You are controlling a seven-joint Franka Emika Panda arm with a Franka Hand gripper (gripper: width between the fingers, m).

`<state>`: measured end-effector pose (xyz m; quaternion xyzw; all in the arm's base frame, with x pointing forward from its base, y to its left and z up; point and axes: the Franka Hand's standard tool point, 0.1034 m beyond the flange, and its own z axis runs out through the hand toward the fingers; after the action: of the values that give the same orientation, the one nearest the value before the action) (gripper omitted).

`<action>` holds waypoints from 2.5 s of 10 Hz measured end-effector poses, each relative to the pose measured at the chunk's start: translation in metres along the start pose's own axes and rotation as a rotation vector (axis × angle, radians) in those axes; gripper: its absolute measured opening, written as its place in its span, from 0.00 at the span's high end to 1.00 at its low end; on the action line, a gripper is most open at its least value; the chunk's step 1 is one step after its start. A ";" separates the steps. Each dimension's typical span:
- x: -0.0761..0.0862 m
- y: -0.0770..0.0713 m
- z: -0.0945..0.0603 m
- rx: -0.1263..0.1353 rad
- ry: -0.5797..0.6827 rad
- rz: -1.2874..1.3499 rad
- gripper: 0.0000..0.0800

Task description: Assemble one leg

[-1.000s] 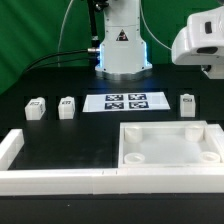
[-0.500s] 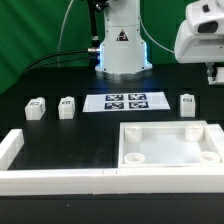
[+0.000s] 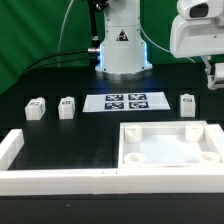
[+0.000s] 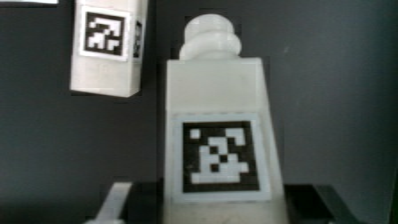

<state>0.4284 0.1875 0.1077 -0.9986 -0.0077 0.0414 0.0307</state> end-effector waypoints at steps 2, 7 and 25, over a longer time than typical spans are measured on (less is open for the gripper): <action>0.015 0.018 -0.022 0.012 -0.003 -0.029 0.63; 0.053 0.063 -0.065 0.024 0.069 -0.010 0.63; 0.156 0.074 -0.040 0.037 0.561 -0.145 0.63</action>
Offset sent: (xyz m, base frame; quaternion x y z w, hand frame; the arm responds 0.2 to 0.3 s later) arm 0.0318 -0.0468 0.0307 0.0086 0.0078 0.0129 0.9999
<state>0.5882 0.1140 0.1300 -0.9672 -0.0697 -0.2387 0.0528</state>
